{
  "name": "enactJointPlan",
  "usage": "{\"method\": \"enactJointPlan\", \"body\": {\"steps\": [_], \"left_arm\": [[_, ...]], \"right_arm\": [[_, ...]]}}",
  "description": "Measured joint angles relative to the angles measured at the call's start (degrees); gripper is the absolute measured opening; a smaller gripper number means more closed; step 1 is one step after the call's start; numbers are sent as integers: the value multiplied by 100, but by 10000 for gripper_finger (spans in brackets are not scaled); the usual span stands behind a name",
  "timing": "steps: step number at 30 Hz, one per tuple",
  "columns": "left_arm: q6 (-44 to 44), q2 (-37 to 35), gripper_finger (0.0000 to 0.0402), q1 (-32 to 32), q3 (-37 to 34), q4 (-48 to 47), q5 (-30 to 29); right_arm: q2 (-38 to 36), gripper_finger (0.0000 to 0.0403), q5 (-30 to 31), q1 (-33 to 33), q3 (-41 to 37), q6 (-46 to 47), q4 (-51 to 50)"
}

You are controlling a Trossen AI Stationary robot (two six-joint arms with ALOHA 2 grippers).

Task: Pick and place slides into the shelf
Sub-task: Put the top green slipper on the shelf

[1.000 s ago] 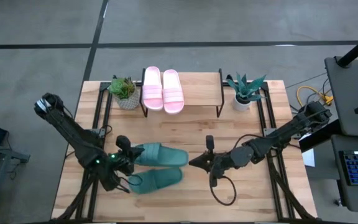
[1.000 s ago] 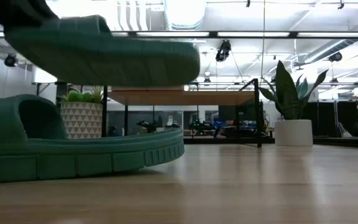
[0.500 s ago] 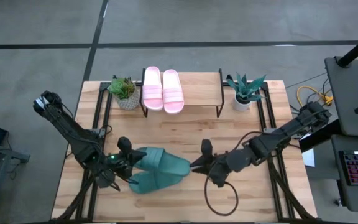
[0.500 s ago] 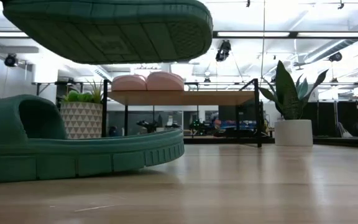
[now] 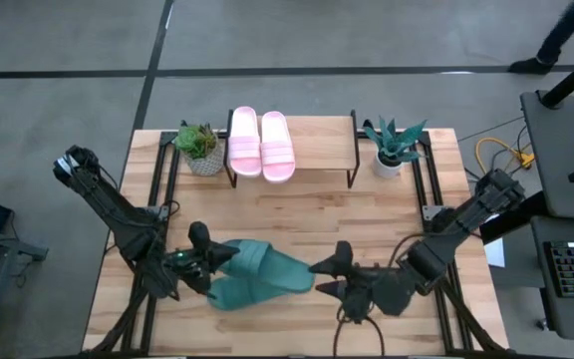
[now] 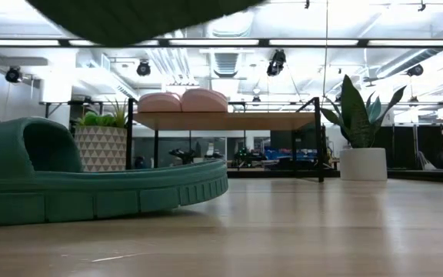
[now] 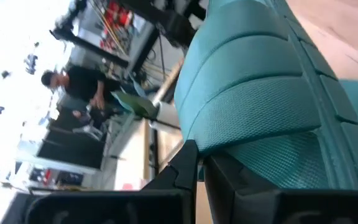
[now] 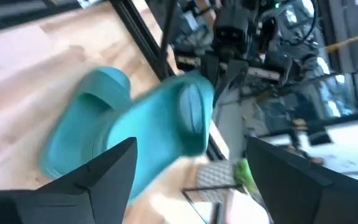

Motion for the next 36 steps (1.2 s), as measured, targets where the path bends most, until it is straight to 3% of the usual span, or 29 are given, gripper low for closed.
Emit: {"method": "enactJointPlan", "body": {"steps": [3, 10, 13, 16, 36], "left_arm": [[590, 0, 0, 2, 0, 500, -4], [1726, -22, 0, 2, 0, 1534, 33], [2113, -22, 0, 12, 0, 1938, 384], [2418, -2, 0, 24, 0, 2181, 656], [2971, 288, 0, 566, 7, 3165, 730]], "right_arm": [[33, 290, 330, 199, -14, 4, -20], [42, 277, 335, 652, -21, 194, -129], [59, 272, 341, 731, -27, 252, -234], [84, 266, 729, 742, -32, 59, -244], [484, 251, 923, 521, -32, -521, 575]]}}
